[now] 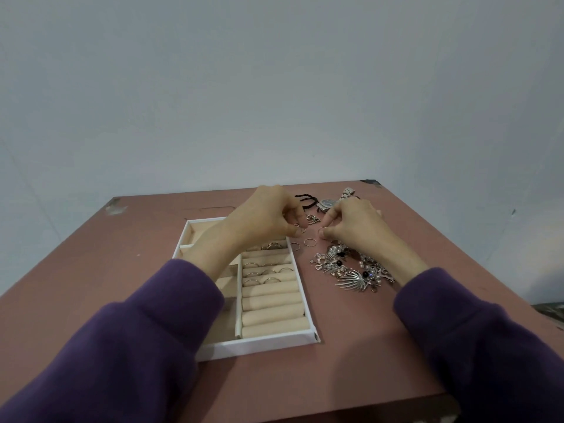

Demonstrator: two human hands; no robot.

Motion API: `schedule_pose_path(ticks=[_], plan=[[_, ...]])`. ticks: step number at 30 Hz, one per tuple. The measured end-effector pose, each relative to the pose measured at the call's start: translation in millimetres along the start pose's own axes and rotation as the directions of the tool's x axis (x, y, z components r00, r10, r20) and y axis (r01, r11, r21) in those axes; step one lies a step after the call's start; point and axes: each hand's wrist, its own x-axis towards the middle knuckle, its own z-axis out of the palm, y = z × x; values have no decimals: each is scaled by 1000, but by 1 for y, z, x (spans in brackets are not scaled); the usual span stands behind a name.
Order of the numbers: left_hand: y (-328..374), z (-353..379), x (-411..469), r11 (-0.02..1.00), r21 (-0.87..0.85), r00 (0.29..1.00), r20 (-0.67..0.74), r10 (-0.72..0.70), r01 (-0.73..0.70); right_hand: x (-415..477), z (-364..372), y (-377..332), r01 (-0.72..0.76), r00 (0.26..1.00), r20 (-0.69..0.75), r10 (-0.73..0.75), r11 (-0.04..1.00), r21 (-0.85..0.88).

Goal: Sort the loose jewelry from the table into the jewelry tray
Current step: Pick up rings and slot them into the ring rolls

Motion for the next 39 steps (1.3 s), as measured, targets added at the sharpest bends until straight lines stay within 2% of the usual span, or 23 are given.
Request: schedule_pose_path(ticks=[5,8,10,13,18,26,39], plan=[[-6,-13,-30,997,-76,997,-71,-6,1,-4,1,-10,103,995,-19,-102,984,146],[-12,-16,-54,989,-149,991,-130,-28,9,-10,-2,-18,133,991,-19,-134,936,327],[-15,-17,-67,976,-218,982,-177,-64,24,-18,-7,-26,136,983,47,-177,877,461],[-19,-16,-79,950,-310,970,-224,-100,26,-32,-14,-35,156,939,179,-293,827,540],[-26,-14,-82,923,-383,973,-207,-100,13,-40,-10,-39,225,866,304,-397,853,471],[-36,-17,-85,903,-428,969,-210,-133,31,-43,-7,-40,312,820,351,-452,867,389],[-33,-22,-89,911,-409,973,-185,-141,55,-44,-9,-39,323,800,397,-449,881,346]])
